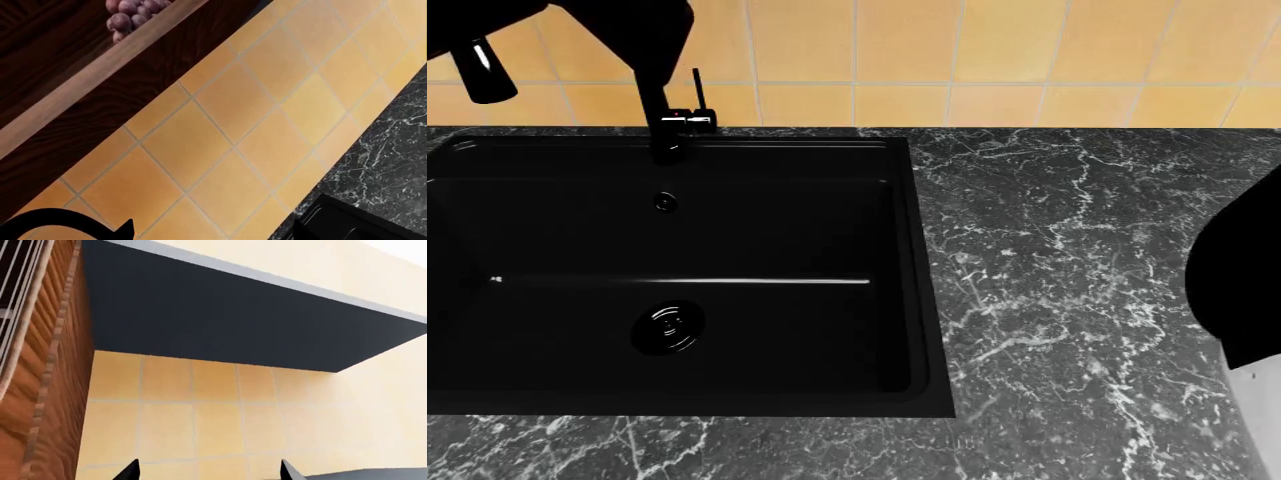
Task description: Pick the lemon, grape from the counter and place them in the cabinet. Then close the cabinet.
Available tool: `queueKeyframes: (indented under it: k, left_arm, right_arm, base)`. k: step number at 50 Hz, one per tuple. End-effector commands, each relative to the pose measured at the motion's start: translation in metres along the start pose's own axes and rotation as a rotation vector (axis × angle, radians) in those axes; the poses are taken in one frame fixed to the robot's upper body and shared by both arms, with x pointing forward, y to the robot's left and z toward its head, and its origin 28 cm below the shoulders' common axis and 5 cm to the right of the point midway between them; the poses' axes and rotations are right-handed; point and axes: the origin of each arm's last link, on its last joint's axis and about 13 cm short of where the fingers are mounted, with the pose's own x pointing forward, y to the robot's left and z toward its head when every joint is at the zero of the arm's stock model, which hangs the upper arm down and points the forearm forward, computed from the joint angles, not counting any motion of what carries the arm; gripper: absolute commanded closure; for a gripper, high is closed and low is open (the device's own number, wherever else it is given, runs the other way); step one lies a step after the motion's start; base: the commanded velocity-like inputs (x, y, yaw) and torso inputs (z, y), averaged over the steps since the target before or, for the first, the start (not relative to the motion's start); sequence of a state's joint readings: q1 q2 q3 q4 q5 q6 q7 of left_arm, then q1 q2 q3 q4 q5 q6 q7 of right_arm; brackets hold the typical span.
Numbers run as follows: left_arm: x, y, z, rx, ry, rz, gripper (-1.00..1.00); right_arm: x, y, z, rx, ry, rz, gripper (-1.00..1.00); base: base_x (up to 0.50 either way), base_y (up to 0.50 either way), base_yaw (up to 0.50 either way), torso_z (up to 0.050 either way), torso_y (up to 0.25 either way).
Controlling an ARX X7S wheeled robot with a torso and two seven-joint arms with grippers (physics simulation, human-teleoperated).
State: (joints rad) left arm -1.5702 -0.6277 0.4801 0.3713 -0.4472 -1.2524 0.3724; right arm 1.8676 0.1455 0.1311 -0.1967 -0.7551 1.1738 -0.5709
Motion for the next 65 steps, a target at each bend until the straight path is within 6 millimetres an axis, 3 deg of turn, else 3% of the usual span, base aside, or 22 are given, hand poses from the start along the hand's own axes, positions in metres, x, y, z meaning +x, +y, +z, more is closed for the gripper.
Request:
queueKeyframes:
  k: [1,17,33,65]
  left_arm:
    - [0.001,-0.001,-0.001,-0.001,0.001,-0.002,-1.00]
    - [0.000,-0.002,-0.003,-0.003,0.004,-0.004,-1.00]
    - [0.001,-0.003,-0.003,-0.005,0.003,-0.005,-1.00]
    - [-0.001,-0.003,-0.004,-0.012,0.008,-0.002,-1.00]
  right_arm:
    - [0.009,0.013,0.012,0.112,-0.078,-0.005,-1.00]
    - [0.010,0.036,0.019,0.282,-0.159,0.182,-1.00]
    - [0.013,0.066,0.021,0.349,-0.132,0.412,-1.00]
    - [0.022,0.103,0.038,-0.075,-0.164,0.423,-1.00]
  base:
    - [0.00,0.00,0.00,0.000,0.000]
    - [0.00,0.00,0.00,0.000,0.000]
    - [0.00,0.00,0.00,0.000,0.003]
    - [0.00,0.00,0.00,0.001,0.000]
